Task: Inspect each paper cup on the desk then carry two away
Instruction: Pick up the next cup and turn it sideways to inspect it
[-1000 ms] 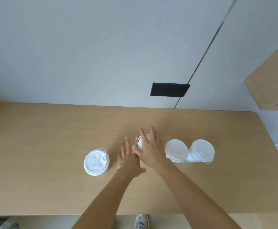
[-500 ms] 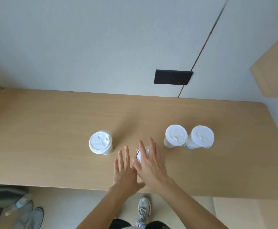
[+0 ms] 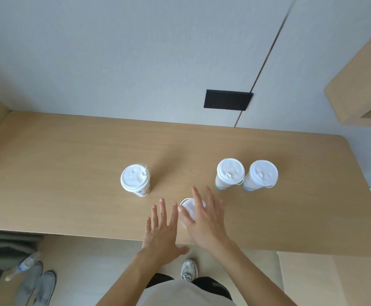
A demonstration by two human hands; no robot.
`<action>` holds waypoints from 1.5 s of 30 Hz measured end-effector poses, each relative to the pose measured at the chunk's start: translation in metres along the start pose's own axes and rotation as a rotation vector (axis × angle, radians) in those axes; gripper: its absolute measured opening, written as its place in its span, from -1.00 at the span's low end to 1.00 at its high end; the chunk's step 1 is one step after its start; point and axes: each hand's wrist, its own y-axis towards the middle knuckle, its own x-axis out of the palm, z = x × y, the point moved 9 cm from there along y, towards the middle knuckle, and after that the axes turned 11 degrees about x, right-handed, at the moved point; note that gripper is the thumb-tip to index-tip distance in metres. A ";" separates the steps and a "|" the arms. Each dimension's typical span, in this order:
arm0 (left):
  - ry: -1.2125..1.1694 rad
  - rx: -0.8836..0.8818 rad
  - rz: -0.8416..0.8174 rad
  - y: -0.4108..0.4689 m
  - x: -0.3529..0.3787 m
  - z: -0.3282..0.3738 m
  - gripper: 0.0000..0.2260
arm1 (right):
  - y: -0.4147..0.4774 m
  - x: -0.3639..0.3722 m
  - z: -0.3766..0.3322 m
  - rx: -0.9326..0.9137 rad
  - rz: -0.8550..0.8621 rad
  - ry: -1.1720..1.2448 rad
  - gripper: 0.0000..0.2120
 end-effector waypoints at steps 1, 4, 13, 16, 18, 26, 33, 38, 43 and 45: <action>-0.032 0.005 0.026 -0.004 -0.004 0.000 0.07 | 0.003 -0.003 0.012 0.089 -0.038 0.094 -0.27; -0.242 -0.043 0.122 -0.012 -0.016 0.000 -0.09 | 0.013 -0.006 0.050 0.357 -0.115 0.453 -0.41; -0.578 -0.313 0.314 0.065 -0.019 -0.011 -0.37 | 0.019 0.022 0.070 0.883 -0.119 0.572 -0.38; -0.610 -0.421 0.356 0.071 -0.009 -0.014 -0.38 | 0.018 0.026 0.066 0.928 -0.101 0.576 -0.33; -0.569 -0.438 0.355 0.072 -0.003 -0.016 -0.39 | 0.018 0.025 0.067 0.918 -0.072 0.547 -0.31; -0.632 -0.466 0.405 0.070 -0.006 -0.013 -0.39 | 0.024 0.029 0.070 0.911 -0.062 0.486 -0.31; -0.558 -0.290 0.434 0.081 -0.014 -0.011 -0.35 | 0.007 0.033 0.072 1.001 -0.069 0.576 -0.36; -0.451 0.083 0.467 0.095 -0.057 0.019 -0.19 | -0.037 0.057 0.078 1.257 -0.149 0.830 -0.34; -0.243 0.283 0.536 0.087 -0.082 0.045 -0.23 | -0.040 0.052 0.083 1.281 -0.215 0.848 -0.30; -0.317 0.203 0.570 0.081 -0.081 0.036 -0.21 | -0.030 0.044 0.088 1.174 -0.215 0.773 -0.33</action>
